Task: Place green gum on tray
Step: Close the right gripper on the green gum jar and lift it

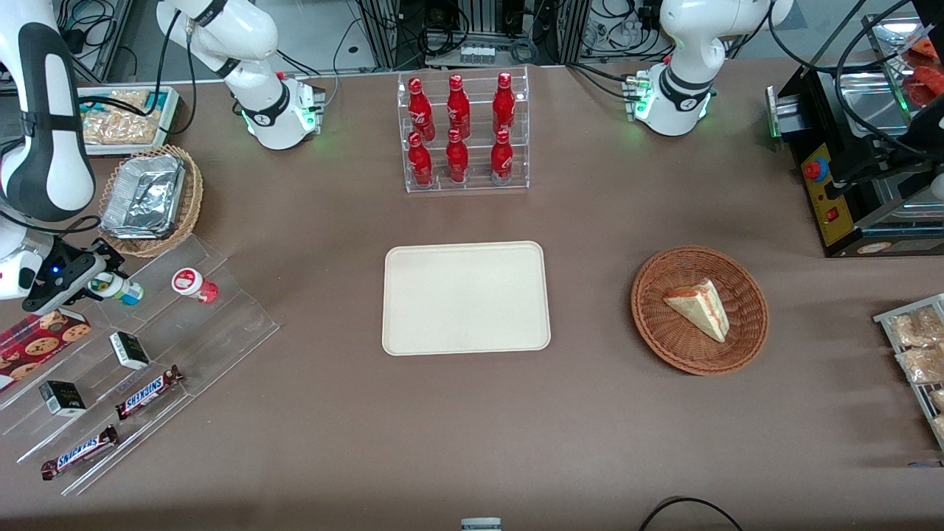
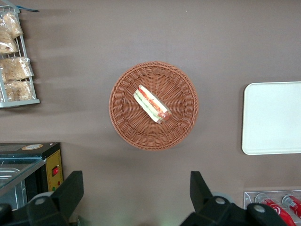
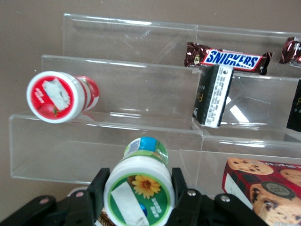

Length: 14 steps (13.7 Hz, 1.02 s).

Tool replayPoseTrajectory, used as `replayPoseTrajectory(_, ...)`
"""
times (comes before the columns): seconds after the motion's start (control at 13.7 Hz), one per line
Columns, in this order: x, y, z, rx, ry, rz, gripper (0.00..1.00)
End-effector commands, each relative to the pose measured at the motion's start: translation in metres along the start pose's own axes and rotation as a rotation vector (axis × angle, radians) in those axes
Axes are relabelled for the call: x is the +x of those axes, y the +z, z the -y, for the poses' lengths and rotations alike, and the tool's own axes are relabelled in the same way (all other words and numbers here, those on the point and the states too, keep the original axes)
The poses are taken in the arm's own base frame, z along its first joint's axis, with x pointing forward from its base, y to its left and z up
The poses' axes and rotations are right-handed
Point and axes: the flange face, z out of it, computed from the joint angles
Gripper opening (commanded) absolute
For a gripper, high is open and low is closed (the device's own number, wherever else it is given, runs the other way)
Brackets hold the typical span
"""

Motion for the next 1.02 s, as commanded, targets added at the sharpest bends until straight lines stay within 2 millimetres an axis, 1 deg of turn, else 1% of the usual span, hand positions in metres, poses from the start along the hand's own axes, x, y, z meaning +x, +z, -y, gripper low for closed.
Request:
replayPoseTrajectory(0.0, 0.021, -0.036, -0.001, -0.008, -0.023, 0.005, 0.0)
replayPoseTrajectory(0.07, 0.028, -0.044, 0.001, -0.004, -0.015, 0.007, 0.0)
replayPoseTrajectory(0.22, 0.054, -0.056, 0.012, 0.008, 0.008, 0.016, 0.0)
replayPoseTrajectory(0.36, 0.086, -0.061, 0.029, 0.025, 0.049, 0.027, 0.0)
replayPoseTrajectory(0.66, 0.164, -0.059, 0.089, 0.028, 0.141, 0.041, 0.0)
replayPoseTrajectory(0.73, 0.183, -0.059, 0.106, 0.027, 0.171, 0.041, 0.0)
replayPoseTrajectory(0.95, 0.243, -0.05, 0.165, 0.022, 0.266, 0.052, 0.0)
